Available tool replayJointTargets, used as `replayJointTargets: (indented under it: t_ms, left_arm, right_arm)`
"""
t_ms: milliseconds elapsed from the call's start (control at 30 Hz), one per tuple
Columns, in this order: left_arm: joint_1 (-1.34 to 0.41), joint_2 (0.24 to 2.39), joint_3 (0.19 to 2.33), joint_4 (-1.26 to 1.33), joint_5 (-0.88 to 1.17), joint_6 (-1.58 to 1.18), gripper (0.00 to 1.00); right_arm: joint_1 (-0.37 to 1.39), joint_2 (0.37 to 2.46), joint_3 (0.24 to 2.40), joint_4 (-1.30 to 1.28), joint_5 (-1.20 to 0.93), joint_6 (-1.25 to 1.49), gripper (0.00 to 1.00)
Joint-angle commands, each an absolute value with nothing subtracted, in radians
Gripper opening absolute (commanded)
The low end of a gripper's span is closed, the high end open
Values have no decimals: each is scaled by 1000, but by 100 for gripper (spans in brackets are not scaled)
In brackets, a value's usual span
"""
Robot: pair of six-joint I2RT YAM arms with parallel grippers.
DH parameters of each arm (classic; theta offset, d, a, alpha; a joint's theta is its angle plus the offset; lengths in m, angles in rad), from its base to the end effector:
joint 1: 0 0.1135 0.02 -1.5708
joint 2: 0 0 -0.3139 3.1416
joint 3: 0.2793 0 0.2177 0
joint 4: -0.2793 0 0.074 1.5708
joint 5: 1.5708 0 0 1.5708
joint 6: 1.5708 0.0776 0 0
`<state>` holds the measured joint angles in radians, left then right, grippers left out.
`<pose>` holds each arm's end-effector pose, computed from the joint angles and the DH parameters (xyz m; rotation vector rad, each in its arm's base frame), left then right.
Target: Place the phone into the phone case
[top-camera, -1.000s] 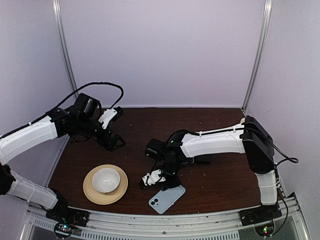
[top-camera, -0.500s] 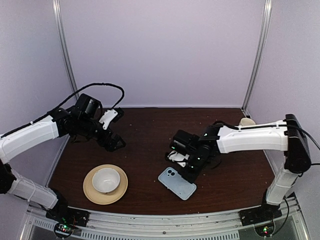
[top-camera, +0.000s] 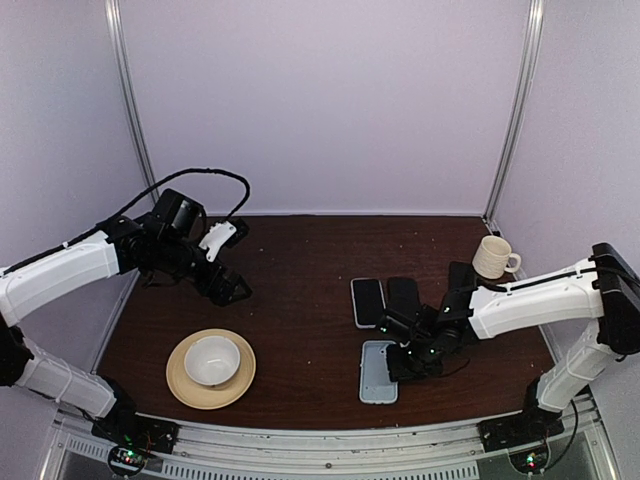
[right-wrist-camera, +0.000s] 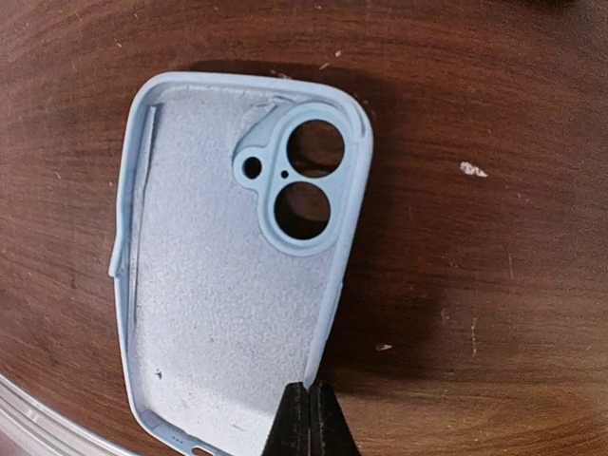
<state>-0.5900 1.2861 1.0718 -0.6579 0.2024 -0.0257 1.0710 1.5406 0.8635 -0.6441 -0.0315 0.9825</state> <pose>0.1954 -0.1496 0.3140 0.7807 2.3628 -0.5151 0.1170 0.2194 0.1961 -0.1395 3.0161 0.3487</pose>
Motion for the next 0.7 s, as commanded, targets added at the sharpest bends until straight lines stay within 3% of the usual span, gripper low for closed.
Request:
replayJointTargets:
  t_ms: [0, 100, 367, 667]
  left_arm:
    - [-583, 1275, 1095, -652, 216, -35, 98]
    - [-582, 1278, 1098, -651, 218, -35, 98]
    - [-581, 1283, 1098, -652, 219, -34, 98]
    - [-581, 1289, 1100, -651, 221, -33, 97]
  right_arm:
    - [1075, 1509, 821, -527, -38, 1123, 0]
    - [1077, 1503, 767, -447, -53, 1173, 0]
    - [1077, 1541, 861, -587, -14, 921, 0]
    - [1080, 1550, 852, -616, -63, 889, 0]
